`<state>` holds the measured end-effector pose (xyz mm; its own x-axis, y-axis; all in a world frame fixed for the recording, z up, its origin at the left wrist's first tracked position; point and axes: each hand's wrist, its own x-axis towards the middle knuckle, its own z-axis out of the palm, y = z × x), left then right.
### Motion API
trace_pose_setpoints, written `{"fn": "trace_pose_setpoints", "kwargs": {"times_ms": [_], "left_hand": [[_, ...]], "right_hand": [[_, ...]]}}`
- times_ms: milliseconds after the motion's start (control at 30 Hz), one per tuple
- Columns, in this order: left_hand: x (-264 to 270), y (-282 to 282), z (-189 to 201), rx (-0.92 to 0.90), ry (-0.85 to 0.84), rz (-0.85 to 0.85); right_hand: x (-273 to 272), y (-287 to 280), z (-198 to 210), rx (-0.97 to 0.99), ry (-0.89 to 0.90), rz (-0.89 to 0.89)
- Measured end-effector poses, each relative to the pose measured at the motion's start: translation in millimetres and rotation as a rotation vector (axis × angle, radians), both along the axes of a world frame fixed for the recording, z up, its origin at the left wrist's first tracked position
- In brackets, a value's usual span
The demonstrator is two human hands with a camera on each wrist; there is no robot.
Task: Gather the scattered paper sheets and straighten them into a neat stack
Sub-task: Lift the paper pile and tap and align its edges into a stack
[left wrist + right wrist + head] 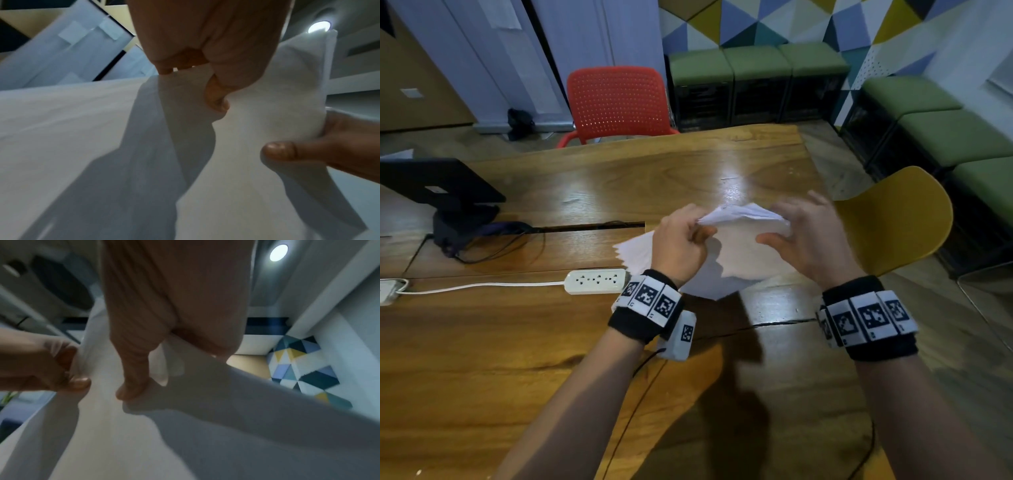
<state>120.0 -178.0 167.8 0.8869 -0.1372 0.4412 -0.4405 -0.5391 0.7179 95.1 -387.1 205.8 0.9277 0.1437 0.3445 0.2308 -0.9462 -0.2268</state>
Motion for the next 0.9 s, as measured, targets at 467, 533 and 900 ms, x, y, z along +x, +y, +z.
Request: {"fn": "trace_pose_setpoints", "kwargs": {"times_ms": [467,533,900], "left_hand": [[-9.0,97.7,-43.8,-0.271,0.676,0.167],[-6.6,96.7,-49.0,-0.418,0.745,0.153],[-1.5,71.0,-62.3,-0.336,0.853,0.069]], "right_hand": [[-24.4,-66.8,-55.8,1.018,0.239,-0.216],[-26.1,-67.0,-57.6,1.09,0.264,-0.225],[-26.3,-82.3,-44.6,1.177,0.297,-0.023]]}}
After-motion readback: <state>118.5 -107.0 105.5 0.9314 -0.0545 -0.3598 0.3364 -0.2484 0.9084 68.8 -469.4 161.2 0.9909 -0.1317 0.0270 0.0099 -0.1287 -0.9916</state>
